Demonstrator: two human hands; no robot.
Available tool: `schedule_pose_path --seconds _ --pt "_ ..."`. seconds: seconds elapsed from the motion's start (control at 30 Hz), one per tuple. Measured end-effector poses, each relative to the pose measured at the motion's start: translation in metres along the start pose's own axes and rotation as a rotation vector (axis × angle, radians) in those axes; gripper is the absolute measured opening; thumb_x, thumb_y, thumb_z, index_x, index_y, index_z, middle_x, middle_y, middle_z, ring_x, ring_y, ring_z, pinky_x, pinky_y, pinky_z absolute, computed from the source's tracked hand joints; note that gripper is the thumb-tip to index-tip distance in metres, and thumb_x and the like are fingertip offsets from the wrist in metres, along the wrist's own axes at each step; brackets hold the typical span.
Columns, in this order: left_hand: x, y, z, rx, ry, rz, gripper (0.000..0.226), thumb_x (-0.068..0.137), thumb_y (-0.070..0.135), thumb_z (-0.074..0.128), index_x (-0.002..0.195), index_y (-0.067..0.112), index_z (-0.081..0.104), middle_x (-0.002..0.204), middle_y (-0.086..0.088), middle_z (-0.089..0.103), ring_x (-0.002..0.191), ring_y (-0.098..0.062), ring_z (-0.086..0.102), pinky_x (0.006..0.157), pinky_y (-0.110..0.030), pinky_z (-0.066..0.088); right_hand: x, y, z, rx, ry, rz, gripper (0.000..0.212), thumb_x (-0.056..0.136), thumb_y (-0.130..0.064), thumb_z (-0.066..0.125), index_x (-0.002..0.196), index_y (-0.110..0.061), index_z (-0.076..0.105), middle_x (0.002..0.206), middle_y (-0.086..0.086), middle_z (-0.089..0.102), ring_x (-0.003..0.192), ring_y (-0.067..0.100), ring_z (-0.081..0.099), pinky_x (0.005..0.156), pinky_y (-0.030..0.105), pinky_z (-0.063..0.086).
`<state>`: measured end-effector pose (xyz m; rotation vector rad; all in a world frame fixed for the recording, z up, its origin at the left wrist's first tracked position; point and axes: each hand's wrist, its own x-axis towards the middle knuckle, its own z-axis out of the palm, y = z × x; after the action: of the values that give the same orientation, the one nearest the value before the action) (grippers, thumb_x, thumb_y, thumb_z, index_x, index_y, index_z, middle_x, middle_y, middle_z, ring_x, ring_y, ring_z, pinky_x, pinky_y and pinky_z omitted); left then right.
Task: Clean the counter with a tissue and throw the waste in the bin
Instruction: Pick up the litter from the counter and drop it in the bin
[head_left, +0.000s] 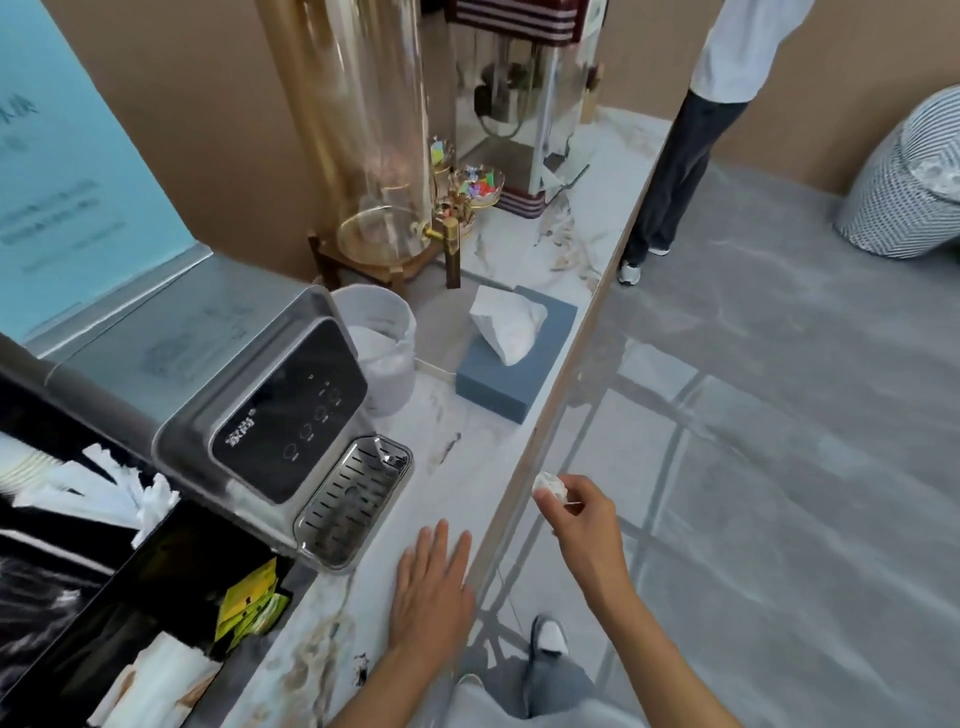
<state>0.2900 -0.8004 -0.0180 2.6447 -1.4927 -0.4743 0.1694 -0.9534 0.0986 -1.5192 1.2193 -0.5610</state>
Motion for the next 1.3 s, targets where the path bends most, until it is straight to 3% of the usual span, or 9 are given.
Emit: schedule_pose_path --seconds 0.2,0.33,0.5,0.63,0.83,1.03,1.13,1.2,1.3 --pt "0.052 0.005 -0.014 -0.016 -0.023 -0.048 0.063 0.093 0.041 0.046 0.153 0.028 0.030 0.164 -0.008 0.021 0.150 -0.032 0.017 0.118 -0.049 0.018 0.071 -0.018 0.002 0.014 -0.020 -0.026 0.008 0.088 -0.032 0.069 0.091 -0.025 0.068 0.080 0.007 0.071 0.075 0.027 0.065 0.069 0.045 0.057" --pt "0.087 0.013 -0.025 -0.036 0.003 -0.108 0.064 0.086 0.038 0.060 0.147 0.026 0.044 0.157 -0.010 0.038 0.143 -0.034 0.035 0.114 -0.050 0.030 0.128 -0.040 0.014 -0.008 -0.099 -0.076 0.016 0.088 -0.037 0.068 0.098 -0.025 0.067 0.082 -0.002 0.070 0.073 0.016 0.064 0.064 0.031 0.055" --pt "0.125 0.024 -0.037 -0.056 0.039 -0.243 0.062 0.093 0.041 0.048 0.152 0.031 0.032 0.164 -0.007 0.021 0.150 -0.033 0.018 0.120 -0.047 0.015 0.201 -0.079 0.036 -0.049 -0.259 -0.145 0.017 0.088 -0.040 0.068 0.101 -0.030 0.065 0.087 -0.012 0.070 0.079 0.010 0.067 0.060 0.015 0.050" --pt "0.148 0.040 -0.053 -0.131 0.014 -0.401 0.064 0.085 0.038 0.062 0.146 0.030 0.045 0.158 -0.010 0.037 0.143 -0.035 0.036 0.110 -0.049 0.036 0.242 -0.109 0.056 -0.087 -0.387 -0.244 0.015 0.088 -0.040 0.067 0.100 -0.033 0.064 0.088 -0.023 0.065 0.081 0.007 0.065 0.062 0.012 0.047" --pt "0.165 0.053 -0.053 -0.166 -0.003 -0.550 0.066 0.076 0.042 0.066 0.140 0.031 0.053 0.152 -0.009 0.046 0.136 -0.034 0.047 0.105 -0.052 0.044 0.269 -0.148 0.093 -0.104 -0.613 -0.364 0.014 0.088 -0.039 0.068 0.101 -0.031 0.067 0.087 -0.020 0.070 0.079 -0.001 0.065 0.063 0.013 0.047" --pt "0.169 0.055 -0.052 -0.157 0.064 -0.567 0.065 0.073 0.045 0.067 0.137 0.036 0.055 0.149 -0.007 0.051 0.134 -0.032 0.050 0.113 -0.051 0.031 0.269 -0.180 0.136 -0.127 -0.754 -0.410 0.016 0.090 -0.031 0.069 0.104 -0.027 0.066 0.088 -0.012 0.067 0.075 0.011 0.063 0.062 0.026 0.050" --pt "0.171 0.060 -0.056 -0.172 0.059 -0.589 0.064 0.074 0.042 0.069 0.136 0.036 0.055 0.149 -0.007 0.051 0.135 -0.033 0.048 0.114 -0.045 0.007 0.268 -0.186 0.145 -0.175 -0.798 -0.456 0.010 0.089 -0.028 0.070 0.097 -0.029 0.064 0.084 -0.016 0.065 0.072 -0.002 0.062 0.057 0.011 0.044" --pt "0.173 0.064 -0.059 -0.174 0.038 -0.619 0.065 0.070 0.043 0.071 0.134 0.036 0.058 0.148 -0.007 0.053 0.134 -0.033 0.050 0.112 -0.046 0.010 0.268 -0.190 0.147 -0.206 -0.814 -0.485 0.010 0.089 -0.027 0.070 0.092 -0.032 0.062 0.082 -0.019 0.063 0.075 -0.015 0.059 0.053 0.004 0.044" --pt "0.178 0.069 -0.062 -0.179 0.026 -0.678 0.066 0.065 0.045 0.073 0.130 0.037 0.061 0.145 -0.005 0.057 0.133 -0.034 0.050 0.113 -0.044 0.002 0.271 -0.195 0.153 -0.261 -0.856 -0.512 0.010 0.088 -0.027 0.070 0.093 -0.029 0.062 0.080 -0.016 0.063 0.071 -0.002 0.062 0.051 0.004 0.043"
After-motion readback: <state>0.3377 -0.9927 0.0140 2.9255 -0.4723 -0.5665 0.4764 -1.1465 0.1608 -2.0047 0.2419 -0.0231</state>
